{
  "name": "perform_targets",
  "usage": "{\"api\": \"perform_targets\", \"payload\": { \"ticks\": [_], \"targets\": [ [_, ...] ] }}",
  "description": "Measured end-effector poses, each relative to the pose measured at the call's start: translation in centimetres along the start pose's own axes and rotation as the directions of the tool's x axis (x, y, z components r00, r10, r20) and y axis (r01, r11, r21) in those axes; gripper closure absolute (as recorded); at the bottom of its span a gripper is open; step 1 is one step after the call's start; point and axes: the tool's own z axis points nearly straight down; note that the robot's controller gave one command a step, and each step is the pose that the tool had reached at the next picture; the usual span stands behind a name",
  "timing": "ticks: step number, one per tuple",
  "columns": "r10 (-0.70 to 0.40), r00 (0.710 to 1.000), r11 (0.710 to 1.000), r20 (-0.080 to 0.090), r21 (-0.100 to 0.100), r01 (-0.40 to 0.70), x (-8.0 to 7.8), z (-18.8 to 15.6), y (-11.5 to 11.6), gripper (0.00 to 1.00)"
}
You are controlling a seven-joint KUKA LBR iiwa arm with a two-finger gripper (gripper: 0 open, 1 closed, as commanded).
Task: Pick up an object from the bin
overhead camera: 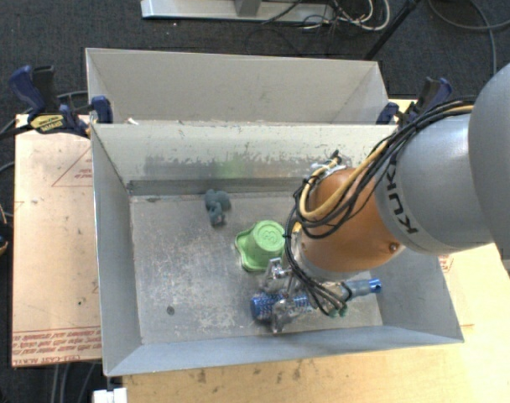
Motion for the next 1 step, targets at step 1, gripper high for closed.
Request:
{"api": "perform_targets", "payload": {
  "ticks": [1],
  "targets": [
    [-0.038, 0.999, 0.999, -0.006, 0.003, 0.038, -0.34, -14.23, -1.49, 1.0]
  ]
}}
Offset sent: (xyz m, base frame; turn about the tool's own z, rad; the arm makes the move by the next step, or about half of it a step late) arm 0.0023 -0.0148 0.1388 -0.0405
